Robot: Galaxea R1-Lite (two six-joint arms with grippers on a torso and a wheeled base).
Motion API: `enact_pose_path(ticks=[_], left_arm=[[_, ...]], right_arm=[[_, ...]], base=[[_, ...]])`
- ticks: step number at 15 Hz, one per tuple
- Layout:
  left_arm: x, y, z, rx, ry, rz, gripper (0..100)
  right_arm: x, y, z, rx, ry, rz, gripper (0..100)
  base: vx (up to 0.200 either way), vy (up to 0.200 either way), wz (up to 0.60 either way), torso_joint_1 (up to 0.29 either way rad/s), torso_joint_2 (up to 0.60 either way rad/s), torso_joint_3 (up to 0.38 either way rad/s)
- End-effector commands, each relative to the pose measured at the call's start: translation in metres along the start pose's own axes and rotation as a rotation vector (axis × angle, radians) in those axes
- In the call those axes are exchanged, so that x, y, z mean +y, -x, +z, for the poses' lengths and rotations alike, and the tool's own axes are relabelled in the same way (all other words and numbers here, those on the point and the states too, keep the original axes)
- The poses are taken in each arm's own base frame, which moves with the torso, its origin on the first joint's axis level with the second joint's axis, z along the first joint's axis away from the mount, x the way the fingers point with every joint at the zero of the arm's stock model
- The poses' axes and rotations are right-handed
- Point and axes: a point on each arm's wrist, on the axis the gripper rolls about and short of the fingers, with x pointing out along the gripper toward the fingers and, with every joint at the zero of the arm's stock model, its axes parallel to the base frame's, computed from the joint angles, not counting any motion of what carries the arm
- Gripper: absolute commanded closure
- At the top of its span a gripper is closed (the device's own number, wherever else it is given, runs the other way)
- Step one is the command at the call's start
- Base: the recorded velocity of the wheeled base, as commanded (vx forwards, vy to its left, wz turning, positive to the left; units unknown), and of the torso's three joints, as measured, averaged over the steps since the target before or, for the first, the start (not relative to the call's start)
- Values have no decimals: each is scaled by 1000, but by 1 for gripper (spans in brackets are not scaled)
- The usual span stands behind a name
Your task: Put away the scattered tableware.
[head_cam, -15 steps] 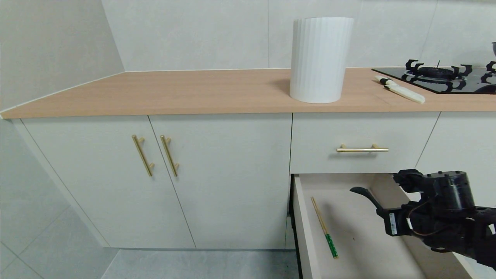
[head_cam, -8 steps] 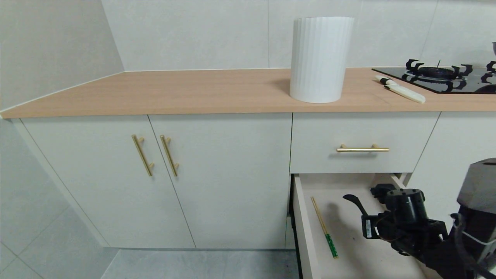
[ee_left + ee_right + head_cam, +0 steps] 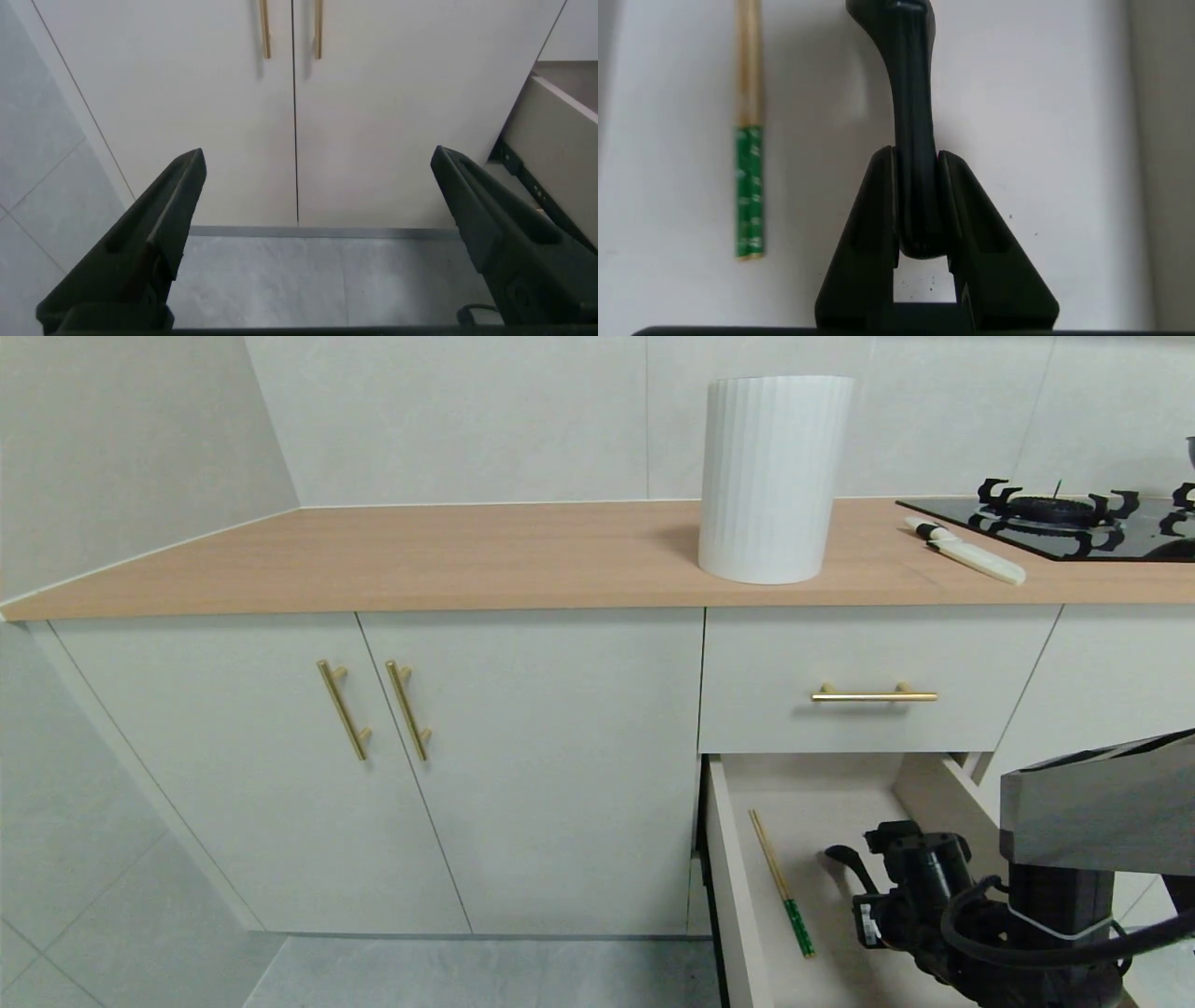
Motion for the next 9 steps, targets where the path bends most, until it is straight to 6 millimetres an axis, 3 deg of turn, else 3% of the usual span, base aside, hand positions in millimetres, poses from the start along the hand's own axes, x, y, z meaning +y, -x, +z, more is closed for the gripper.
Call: enact_pose_path(ticks=[1,9], left_arm=[[0,0,0,0,1,0,0],[0,0,0,0,1,0,0]], right_arm=[[2,-8,-7,21,8,-5,100],[2,-11,-7,19,8,-12,100]], base=[[0,0,0,0,0,0],[0,0,0,0,0,0]])
